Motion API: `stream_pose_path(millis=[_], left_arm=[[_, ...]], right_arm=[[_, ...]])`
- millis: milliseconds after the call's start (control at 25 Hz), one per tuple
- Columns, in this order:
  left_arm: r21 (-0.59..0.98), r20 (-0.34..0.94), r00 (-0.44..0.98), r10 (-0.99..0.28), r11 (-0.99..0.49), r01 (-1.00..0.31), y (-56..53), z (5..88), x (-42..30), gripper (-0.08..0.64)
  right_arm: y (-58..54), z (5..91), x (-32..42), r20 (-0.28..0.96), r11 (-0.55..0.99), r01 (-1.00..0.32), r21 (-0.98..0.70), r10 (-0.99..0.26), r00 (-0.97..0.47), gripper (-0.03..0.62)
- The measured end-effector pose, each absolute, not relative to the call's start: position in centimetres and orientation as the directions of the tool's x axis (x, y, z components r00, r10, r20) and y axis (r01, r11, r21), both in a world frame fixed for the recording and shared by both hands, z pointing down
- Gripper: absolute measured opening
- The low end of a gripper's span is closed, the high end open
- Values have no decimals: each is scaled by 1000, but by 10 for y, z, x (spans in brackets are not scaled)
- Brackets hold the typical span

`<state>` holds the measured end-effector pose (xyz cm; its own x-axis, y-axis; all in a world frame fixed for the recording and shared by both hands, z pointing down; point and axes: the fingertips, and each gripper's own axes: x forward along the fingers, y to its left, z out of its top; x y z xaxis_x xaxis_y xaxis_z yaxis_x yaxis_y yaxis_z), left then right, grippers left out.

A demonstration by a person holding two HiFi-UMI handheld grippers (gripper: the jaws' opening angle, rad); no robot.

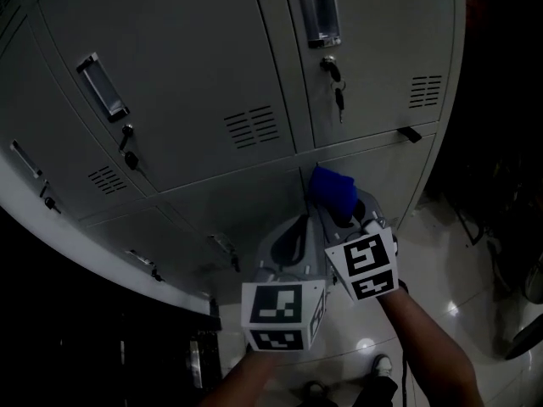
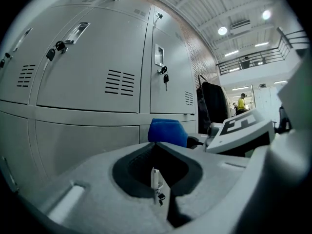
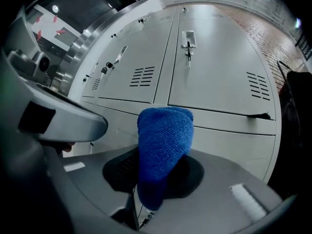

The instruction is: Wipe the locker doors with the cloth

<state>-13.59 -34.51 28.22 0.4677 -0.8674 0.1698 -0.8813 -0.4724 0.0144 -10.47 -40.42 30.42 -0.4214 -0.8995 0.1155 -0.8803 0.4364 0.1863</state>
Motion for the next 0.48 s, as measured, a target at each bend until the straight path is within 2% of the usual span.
stream_pose_path(millis=[480], left_arm=[[0, 200, 393, -898, -401, -916, -371, 305, -124, -5]], right_arm=[[-428, 312, -38, 90, 426, -896, 129, -904, -417, 83]])
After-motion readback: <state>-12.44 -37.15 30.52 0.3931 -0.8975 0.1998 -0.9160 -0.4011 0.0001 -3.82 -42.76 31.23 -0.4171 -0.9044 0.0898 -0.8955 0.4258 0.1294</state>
